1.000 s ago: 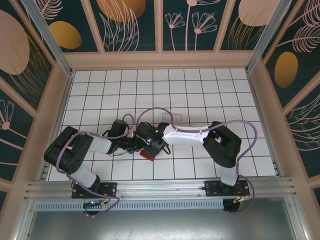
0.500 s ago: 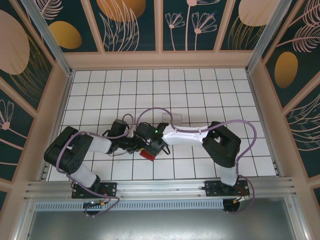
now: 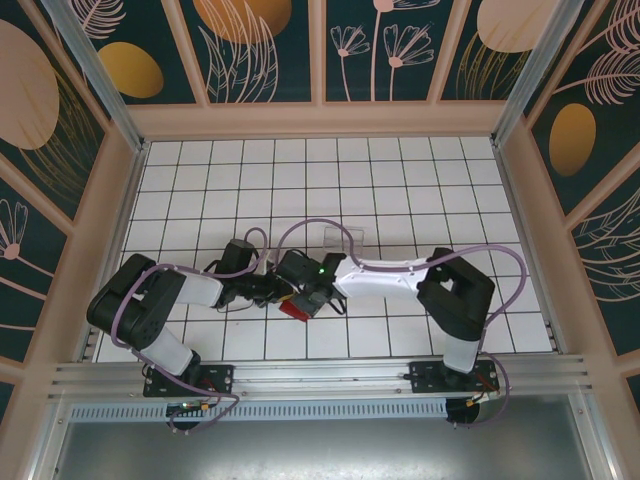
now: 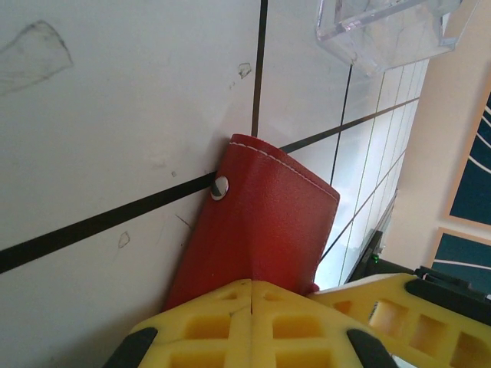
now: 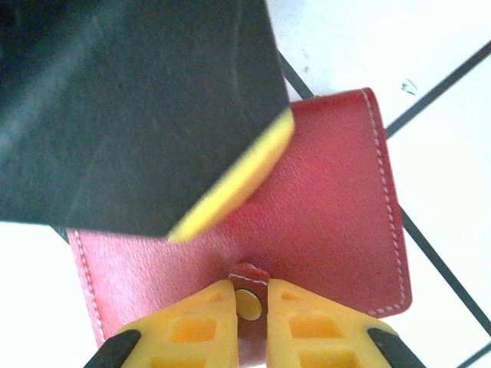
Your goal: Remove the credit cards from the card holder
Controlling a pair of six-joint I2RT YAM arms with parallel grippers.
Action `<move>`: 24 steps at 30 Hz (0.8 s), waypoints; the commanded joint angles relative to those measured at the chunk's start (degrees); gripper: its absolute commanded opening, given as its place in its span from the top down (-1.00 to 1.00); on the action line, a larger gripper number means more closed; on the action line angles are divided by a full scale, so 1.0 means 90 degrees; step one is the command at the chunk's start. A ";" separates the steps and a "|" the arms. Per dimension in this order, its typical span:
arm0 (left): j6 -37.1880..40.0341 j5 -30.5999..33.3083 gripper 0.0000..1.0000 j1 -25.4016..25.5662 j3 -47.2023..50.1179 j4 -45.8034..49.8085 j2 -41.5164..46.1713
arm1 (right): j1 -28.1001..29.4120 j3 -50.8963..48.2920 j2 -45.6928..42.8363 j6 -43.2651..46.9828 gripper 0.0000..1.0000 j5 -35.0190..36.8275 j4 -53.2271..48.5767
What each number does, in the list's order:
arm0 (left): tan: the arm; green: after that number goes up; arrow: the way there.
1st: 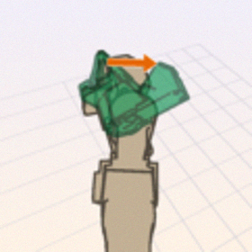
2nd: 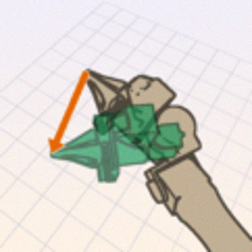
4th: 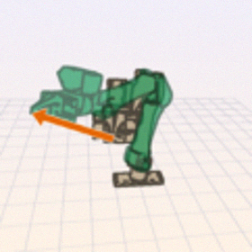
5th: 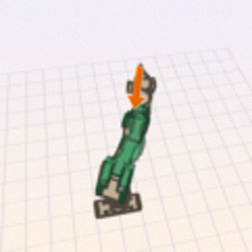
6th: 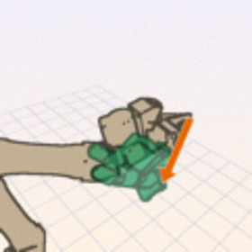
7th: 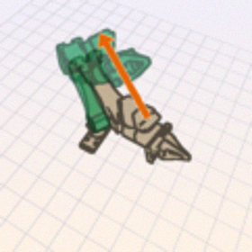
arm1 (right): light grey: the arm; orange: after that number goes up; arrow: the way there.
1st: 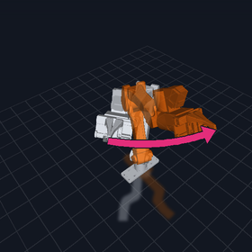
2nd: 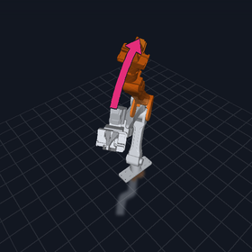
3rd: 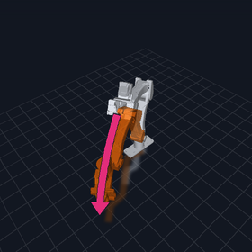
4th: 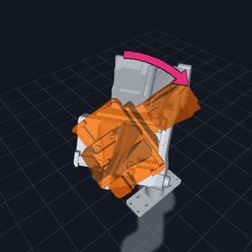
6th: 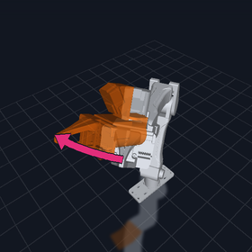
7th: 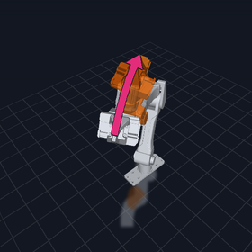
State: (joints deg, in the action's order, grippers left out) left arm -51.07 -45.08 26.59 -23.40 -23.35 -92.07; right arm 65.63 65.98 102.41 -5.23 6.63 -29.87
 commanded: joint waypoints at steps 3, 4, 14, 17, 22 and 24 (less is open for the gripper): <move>0.0286 0.0952 0.96 -0.0033 0.0388 0.1260 -0.0345 | -0.0035 -0.0414 -0.0703 -0.0060 0.80 0.0208 0.0470; 0.0293 0.0950 0.96 -0.0039 0.0383 0.1275 -0.0363 | -0.0050 -0.0466 -0.0757 -0.0086 0.80 0.0174 0.0501; 0.0319 0.0980 0.96 -0.0095 0.0234 0.1525 -0.0214 | -0.0094 -0.0949 -0.1466 -0.0982 0.28 0.0372 0.0038; 0.0319 0.0964 0.92 -0.0093 0.0097 0.1712 0.0041 | -0.0104 -0.0870 -0.1640 -0.1451 0.18 0.0376 -0.0108; 0.0638 0.1165 0.79 -0.0097 -0.0403 0.2606 0.0602 | -0.0299 -0.0540 -0.1663 -0.2927 0.06 0.0445 -0.0251; 0.0664 0.1200 0.77 -0.0091 -0.0583 0.2860 0.0838 | -0.0454 -0.0466 -0.1655 -0.3674 0.03 0.0265 -0.0253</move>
State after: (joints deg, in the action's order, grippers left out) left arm -47.62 -39.48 26.15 -27.03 -8.73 -86.65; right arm 63.26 59.64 88.31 -26.02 8.08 -30.28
